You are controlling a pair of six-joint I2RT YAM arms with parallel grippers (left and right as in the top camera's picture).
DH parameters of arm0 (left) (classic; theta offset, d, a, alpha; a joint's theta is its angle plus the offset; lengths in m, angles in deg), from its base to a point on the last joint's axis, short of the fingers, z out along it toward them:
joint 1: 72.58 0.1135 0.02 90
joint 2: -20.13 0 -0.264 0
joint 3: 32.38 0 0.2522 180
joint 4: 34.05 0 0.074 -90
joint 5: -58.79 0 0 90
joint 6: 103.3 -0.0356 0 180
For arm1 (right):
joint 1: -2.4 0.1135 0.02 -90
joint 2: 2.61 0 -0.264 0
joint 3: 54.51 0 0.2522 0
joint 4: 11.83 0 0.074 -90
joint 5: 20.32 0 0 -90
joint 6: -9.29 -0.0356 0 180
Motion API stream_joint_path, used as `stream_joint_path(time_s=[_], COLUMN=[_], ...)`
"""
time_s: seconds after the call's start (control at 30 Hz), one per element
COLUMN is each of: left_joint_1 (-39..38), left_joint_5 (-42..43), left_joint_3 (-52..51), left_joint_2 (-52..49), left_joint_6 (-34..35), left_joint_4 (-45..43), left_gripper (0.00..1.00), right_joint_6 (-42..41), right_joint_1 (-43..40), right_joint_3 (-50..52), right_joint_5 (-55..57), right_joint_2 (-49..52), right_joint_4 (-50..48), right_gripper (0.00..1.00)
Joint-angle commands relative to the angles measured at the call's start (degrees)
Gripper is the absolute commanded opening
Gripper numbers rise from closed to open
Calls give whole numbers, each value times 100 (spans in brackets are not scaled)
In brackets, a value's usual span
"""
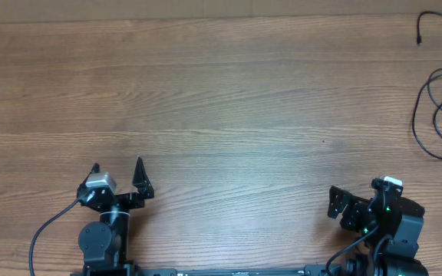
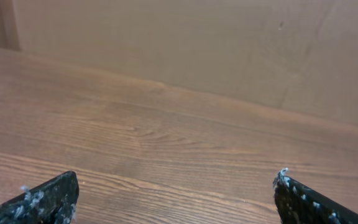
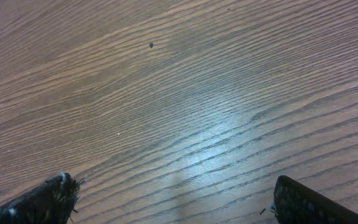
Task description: Untangle cables
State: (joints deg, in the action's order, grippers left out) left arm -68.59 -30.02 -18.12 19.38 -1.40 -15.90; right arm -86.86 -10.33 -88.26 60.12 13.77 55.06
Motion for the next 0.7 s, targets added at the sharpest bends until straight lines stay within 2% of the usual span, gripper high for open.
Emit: stream_joint_path(time_s=[0.0, 0.17, 0.3, 0.67], left_joint_1=[-151, -328, -337, -323], left_joint_5=[293, 354, 743, 573], left_joint_3=[-15, -15, -15, -17], left_joint_2=[59, 59, 59, 59], left_joint_6=[-498, -713, -1213, -1191], left_joint_4=[7, -9, -42, -35], left_gripper=[100, 100, 100, 100], right_joint_6=[26, 26, 26, 26], right_joint_1=[-20, -20, -20, -20], right_joint_3=[-136, -136, -136, -136], right_joint_5=[55, 55, 55, 55], right_joint_2=[-46, -46, -46, -46], right_joint_4=[-26, -26, -26, -26], right_gripper=[100, 100, 100, 100])
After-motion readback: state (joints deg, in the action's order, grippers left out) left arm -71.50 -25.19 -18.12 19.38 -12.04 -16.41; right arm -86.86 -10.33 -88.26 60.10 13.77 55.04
